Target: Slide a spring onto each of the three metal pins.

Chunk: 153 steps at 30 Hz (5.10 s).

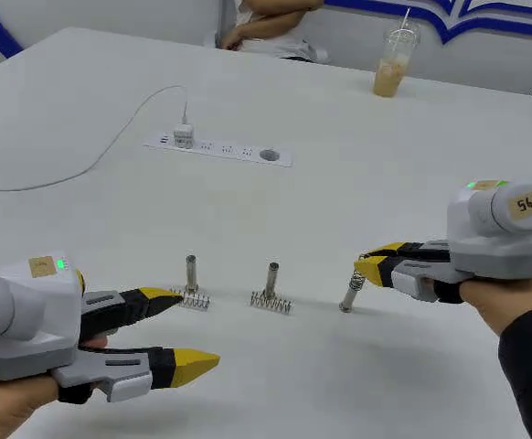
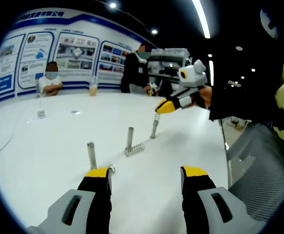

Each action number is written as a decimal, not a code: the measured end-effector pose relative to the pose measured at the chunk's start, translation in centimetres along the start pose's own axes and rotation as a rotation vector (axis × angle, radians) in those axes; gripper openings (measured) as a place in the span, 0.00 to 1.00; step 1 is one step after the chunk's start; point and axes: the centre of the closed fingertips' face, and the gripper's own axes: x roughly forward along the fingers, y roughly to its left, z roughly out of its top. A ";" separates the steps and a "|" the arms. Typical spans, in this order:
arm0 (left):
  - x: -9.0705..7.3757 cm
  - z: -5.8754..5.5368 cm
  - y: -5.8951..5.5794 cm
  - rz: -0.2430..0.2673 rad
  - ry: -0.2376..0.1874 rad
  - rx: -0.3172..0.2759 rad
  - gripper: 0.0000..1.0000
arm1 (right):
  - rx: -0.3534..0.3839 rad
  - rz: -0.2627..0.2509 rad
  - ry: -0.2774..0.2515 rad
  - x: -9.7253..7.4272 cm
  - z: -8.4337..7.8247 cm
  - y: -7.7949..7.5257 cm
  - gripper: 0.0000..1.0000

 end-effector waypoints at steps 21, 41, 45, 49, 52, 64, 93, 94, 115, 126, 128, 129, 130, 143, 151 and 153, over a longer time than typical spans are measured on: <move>-0.6 -0.5 0.6 0.031 -0.003 -0.029 0.59 | 0.001 0.004 0.029 1.8 -2.4 -0.2 0.12; -0.7 -0.5 0.6 0.035 -0.010 -0.035 0.60 | 0.002 -0.004 0.040 1.7 -2.9 -0.2 0.16; -0.7 -0.4 0.6 0.036 -0.012 -0.033 0.59 | -0.014 -0.015 0.023 1.0 -2.1 -0.1 0.18; -0.7 -0.4 0.6 0.035 -0.013 -0.031 0.60 | -0.037 -0.022 0.000 0.5 -1.0 0.2 0.18; -0.7 -0.3 0.6 0.035 -0.015 -0.030 0.60 | -0.055 -0.020 -0.021 0.2 0.1 0.6 0.18; -1.0 -0.1 0.4 0.032 -0.022 -0.023 0.59 | -0.139 0.063 -0.025 1.5 2.0 4.8 0.18; -0.8 -0.5 0.6 0.035 -0.010 -0.030 0.59 | -0.294 0.226 0.190 6.9 -2.5 6.9 0.18; -0.8 -0.5 0.6 0.035 -0.010 -0.030 0.59 | -0.296 0.229 0.195 7.0 -2.6 6.9 0.18; -0.6 -0.8 0.3 0.028 0.000 -0.032 0.58 | -0.352 0.290 0.277 8.3 -4.1 7.2 0.14; -0.6 -0.8 0.2 0.026 0.002 -0.032 0.58 | -0.350 0.320 0.306 8.3 -4.5 7.6 0.12; -0.6 -0.8 0.1 0.024 0.003 -0.032 0.57 | -0.349 0.322 0.309 8.3 -4.6 7.7 0.12; -0.5 -0.9 0.1 0.022 0.004 -0.031 0.57 | -0.349 0.322 0.310 8.2 -4.6 7.7 0.12; -0.5 -0.9 0.0 0.020 0.006 -0.029 0.57 | -0.347 0.323 0.314 8.2 -4.6 7.7 0.12; 1.0 -1.0 -1.2 -0.038 0.046 0.017 0.56 | -0.348 0.367 0.353 6.7 -5.2 9.2 0.11; 2.2 -1.3 -2.3 -0.087 0.094 0.095 0.55 | -0.405 0.417 0.370 5.0 -4.8 10.8 0.11; 2.4 -1.4 -2.3 -0.095 0.103 0.108 0.55 | -0.410 0.431 0.372 4.5 -4.7 11.3 0.11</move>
